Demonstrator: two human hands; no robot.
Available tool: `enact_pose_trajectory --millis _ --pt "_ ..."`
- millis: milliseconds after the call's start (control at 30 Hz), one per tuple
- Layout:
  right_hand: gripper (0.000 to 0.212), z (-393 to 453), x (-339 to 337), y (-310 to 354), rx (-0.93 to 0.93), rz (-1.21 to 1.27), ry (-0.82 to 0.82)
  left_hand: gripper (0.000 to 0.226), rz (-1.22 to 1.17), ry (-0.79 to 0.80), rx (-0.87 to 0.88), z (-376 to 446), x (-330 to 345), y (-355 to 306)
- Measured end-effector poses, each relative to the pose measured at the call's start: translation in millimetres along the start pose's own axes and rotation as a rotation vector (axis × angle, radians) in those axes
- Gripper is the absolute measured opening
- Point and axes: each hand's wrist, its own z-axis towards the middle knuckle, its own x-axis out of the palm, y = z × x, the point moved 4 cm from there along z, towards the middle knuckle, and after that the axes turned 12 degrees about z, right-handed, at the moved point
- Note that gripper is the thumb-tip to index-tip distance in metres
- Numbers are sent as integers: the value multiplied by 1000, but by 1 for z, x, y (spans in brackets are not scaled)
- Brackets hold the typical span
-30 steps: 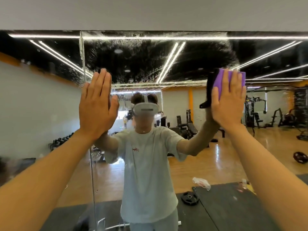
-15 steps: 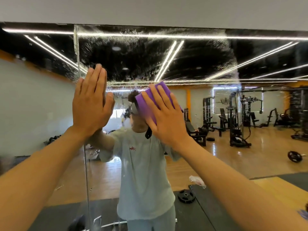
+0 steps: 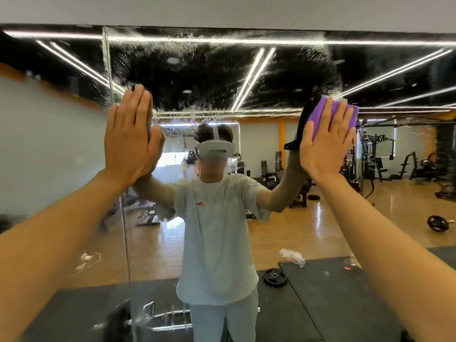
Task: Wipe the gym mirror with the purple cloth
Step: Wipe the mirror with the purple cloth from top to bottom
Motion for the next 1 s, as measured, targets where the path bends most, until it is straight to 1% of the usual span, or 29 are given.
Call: enact_pose_trajectory --millis 67,133,200,233,300,400,433,467,567,633,700,767,800,833,933,1000 --pt "66 -11 7 26 -79 5 42 66 -19 10 -51 3 -5 -3" --pt "67 -31 22 61 -246 -4 104 63 -56 -11 -79 8 -11 -21" --pt "66 -53 42 96 -363 -8 142 61 -93 -14 -16 11 -12 -47" --pt "66 -62 50 108 -390 -12 146 60 -100 -7 22 10 -9 -60" --pt "65 -72 57 116 -432 -6 157 59 -85 6 50 7 -2 -73" --pt "66 -73 52 96 -575 -11 236 59 -36 -13 54 5 5 -71" --pt "66 -68 48 84 -579 -8 235 59 -30 -17 62 5 6 -70" --pt "66 -60 41 68 -528 -6 211 59 -29 -18 70 5 5 -69" --pt "66 -32 10 -5 -183 -36 89 60 -49 -29 69 3 5 -72" --pt "66 -24 -11 -47 -85 -51 73 60 -52 -32 63 3 5 -72" --pt "66 -22 -19 -66 -27 -35 59 61 -53 -33 55 2 6 -73" --pt "66 -29 -12 -52 70 -6 10 61 -55 -34 47 2 5 -73" --pt "66 -37 -6 -36 80 6 4 61 -61 -35 44 2 5 -73" --pt "66 -49 3 -15 30 11 30 61 -66 -36 43 2 5 -74" --pt "68 -108 38 51 -266 12 178 61 -60 -39 51 1 6 -74" --pt "68 -146 58 88 -369 11 243 61 -59 -37 58 1 5 -73"
